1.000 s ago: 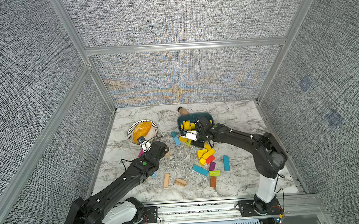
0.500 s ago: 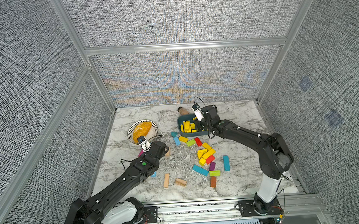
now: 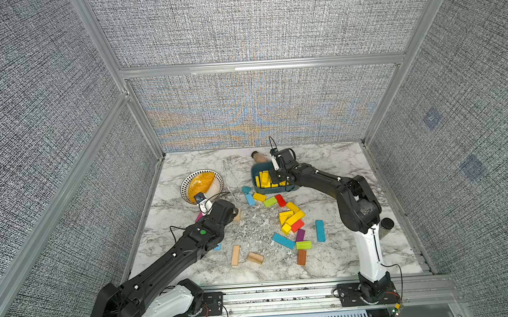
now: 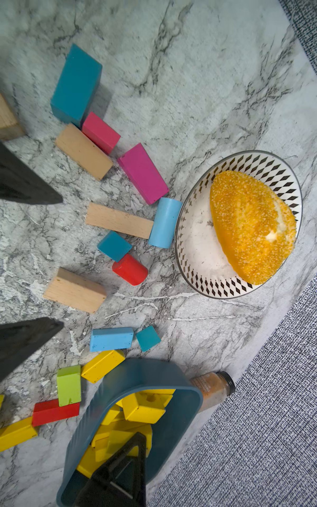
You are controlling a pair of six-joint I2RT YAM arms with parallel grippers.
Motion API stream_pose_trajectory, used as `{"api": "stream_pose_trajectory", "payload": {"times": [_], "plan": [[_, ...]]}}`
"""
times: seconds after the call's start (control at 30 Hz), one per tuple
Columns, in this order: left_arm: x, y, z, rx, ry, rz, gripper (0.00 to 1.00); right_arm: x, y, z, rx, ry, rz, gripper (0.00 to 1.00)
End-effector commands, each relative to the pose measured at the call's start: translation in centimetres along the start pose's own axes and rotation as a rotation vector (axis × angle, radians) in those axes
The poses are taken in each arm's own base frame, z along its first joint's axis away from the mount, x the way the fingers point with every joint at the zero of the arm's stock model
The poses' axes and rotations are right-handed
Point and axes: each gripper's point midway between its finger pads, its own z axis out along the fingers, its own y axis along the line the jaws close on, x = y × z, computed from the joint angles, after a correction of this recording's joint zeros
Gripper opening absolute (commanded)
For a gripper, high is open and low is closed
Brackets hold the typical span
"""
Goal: Pick out the yellow building blocks
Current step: Place the building block in the storage box, then pick up the building block from the center of the board.
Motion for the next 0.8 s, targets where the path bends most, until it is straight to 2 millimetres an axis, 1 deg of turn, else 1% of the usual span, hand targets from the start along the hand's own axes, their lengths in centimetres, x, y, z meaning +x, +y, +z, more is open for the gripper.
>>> {"api": "stream_pose_trajectory", "payload": {"times": [0.0,0.1,0.2,0.27,0.37,0.47,0.53,0.57,0.6,0.67,0.77], "plan": [[0.1,0.2,-0.2,-0.002,0.004,0.018,0.67,0.7,-0.1,0.5,0.01,0.027,0.015,0.29],[-0.2,0.0,-0.3,0.0,0.001,0.024,0.67,1.0,-0.1,0.8,0.011,0.035,0.011,0.37],[-0.2,0.1,-0.4,-0.001,0.003,0.026,0.67,0.8,-0.1,0.7,0.013,0.03,0.006,0.44],[-0.1,0.2,-0.4,-0.001,0.004,0.023,0.67,0.4,-0.1,0.4,0.01,0.021,0.002,0.47],[-0.1,0.3,-0.5,0.0,0.003,0.018,0.67,-0.9,0.2,-0.6,-0.006,0.003,-0.013,0.5],[-0.1,0.3,-0.5,0.004,0.002,0.019,0.67,-2.8,0.6,-2.7,-0.025,-0.027,-0.037,0.51],[-0.1,0.4,-0.6,0.003,0.001,0.017,0.67,-4.0,1.4,-4.9,-0.057,-0.074,-0.08,0.51],[-0.1,0.4,-0.6,0.001,0.001,0.017,0.67,-4.1,2.0,-5.9,-0.08,-0.088,-0.116,0.51],[-0.1,0.4,-0.5,-0.001,-0.001,0.015,0.67,-3.8,2.9,-6.9,-0.121,-0.103,-0.162,0.5],[-0.1,0.5,-0.5,-0.001,-0.002,0.008,0.67,-1.8,5.0,-8.2,-0.244,-0.093,-0.274,0.5],[0.1,0.3,-0.2,0.005,0.002,-0.003,0.67,2.3,7.3,-9.1,-0.343,-0.028,-0.39,0.5]]}}
